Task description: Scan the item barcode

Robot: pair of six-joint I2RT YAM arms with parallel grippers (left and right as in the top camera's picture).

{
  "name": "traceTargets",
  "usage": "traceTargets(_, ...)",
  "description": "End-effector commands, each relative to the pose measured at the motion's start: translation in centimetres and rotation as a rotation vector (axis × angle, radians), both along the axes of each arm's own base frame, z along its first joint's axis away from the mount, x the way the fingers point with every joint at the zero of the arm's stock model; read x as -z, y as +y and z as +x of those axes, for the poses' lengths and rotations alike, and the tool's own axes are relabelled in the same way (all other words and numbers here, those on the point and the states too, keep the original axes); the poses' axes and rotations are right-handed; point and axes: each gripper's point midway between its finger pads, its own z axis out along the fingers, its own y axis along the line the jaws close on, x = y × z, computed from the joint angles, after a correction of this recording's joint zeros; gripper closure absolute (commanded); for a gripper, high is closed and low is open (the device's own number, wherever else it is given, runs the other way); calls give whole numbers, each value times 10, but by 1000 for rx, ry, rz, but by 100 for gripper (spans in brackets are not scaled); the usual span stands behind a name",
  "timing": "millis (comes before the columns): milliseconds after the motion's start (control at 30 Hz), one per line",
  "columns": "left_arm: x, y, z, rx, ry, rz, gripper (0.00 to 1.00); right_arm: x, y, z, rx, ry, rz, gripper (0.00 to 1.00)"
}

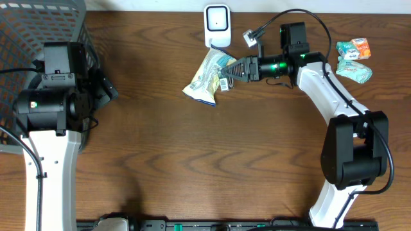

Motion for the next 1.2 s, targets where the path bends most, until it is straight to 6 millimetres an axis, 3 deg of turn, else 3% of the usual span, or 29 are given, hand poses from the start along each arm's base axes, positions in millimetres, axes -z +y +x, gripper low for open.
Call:
traceTargets(0,2,4,-1,-27,5,4,2,23,-11,7,38,-59,-158,65)
traceTargets(167,2,4,-1,-27,6,4,2,57,-37,6,115,-2,-380,67)
traceTargets(267,2,4,-1,-27,6,4,2,89,-71,1,189,50,-631,70)
traceTargets(367,2,4,-1,-27,5,4,2,113,-97,-5,231,58,-829,64)
traceTargets(533,2,4,-1,-27,6,4,2,134,-116,-18,245,79,-951,62)
traceTargets(667,2,4,-1,-27,6,4,2,136,-118,-19,248,84,-960,54)
traceTargets(700,2,4,-1,-27,6,4,2,135,-118,-19,248,83,-960,44)
traceTargets(733,2,4,-1,-27,5,4,2,136,-118,-19,248,86,-959,28)
traceTargets(800,2,4,-1,-27,5,4,2,135,-119,-24,261,122,-962,15)
traceTargets(967,2,4,-1,-27,5,4,2,123,-120,-30,322,235,-957,6)
traceTargets(1167,2,4,-1,-27,5,4,2,85,-91,-36,305,356,-784,4)
